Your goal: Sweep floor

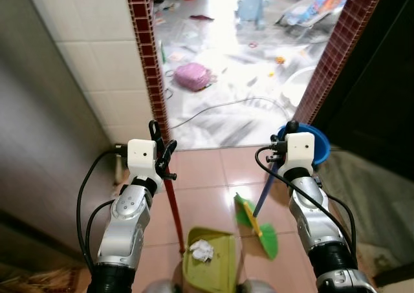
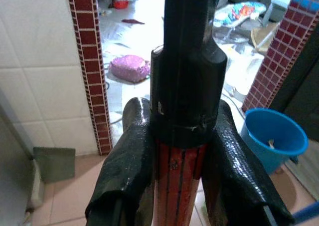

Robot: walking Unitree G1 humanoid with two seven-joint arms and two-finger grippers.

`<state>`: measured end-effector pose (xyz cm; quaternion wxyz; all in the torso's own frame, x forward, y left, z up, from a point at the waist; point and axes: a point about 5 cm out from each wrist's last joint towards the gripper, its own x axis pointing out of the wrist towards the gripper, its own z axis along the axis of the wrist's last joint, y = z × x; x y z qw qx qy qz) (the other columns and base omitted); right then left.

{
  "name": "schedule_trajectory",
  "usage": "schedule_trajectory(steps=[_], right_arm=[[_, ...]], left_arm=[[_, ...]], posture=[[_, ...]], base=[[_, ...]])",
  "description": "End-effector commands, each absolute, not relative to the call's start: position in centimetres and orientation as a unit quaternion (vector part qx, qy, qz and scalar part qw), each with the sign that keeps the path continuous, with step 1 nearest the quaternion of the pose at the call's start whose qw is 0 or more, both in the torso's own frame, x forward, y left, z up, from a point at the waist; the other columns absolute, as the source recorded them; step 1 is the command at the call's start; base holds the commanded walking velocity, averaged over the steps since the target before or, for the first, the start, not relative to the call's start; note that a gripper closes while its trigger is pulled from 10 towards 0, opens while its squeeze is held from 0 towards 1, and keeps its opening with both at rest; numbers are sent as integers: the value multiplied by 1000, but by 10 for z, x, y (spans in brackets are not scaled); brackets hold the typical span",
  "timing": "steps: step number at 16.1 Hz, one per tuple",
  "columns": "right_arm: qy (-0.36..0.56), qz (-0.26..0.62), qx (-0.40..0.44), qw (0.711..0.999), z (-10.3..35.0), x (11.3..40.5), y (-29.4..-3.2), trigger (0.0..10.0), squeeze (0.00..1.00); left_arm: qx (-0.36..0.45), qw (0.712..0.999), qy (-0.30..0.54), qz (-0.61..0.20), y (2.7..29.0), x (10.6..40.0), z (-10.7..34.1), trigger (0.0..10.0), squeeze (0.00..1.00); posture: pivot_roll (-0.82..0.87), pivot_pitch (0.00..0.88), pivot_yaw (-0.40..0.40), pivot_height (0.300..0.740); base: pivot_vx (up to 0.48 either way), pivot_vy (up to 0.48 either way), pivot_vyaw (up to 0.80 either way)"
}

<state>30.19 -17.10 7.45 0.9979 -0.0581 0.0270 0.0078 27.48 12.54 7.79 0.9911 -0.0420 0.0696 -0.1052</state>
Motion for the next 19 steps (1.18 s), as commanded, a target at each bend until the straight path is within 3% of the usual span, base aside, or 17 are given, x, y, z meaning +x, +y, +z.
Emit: schedule_trajectory(steps=[1,8,14,19], right_arm=[[28,-10,-35,999,74,298,-174,10000,0],[30,4,-68,997,74,302,-176,10000,0],[52,-46,-145,987,74,307,-199,10000,0],[67,-56,-155,984,67,306,-202,10000,0]], left_arm=[[-48,989,59,-124,123,273,82,10000,0],[-76,990,48,-113,126,285,87,10000,0],[-80,993,29,-76,142,287,91,10000,0],[-96,993,0,-71,141,300,109,10000,0]], posture=[[-20,0,65,740],[-41,0,44,740],[-44,0,28,740],[-47,0,18,740]], base=[[0,0,-594],[0,0,-631],[0,0,-484],[271,0,-509]])
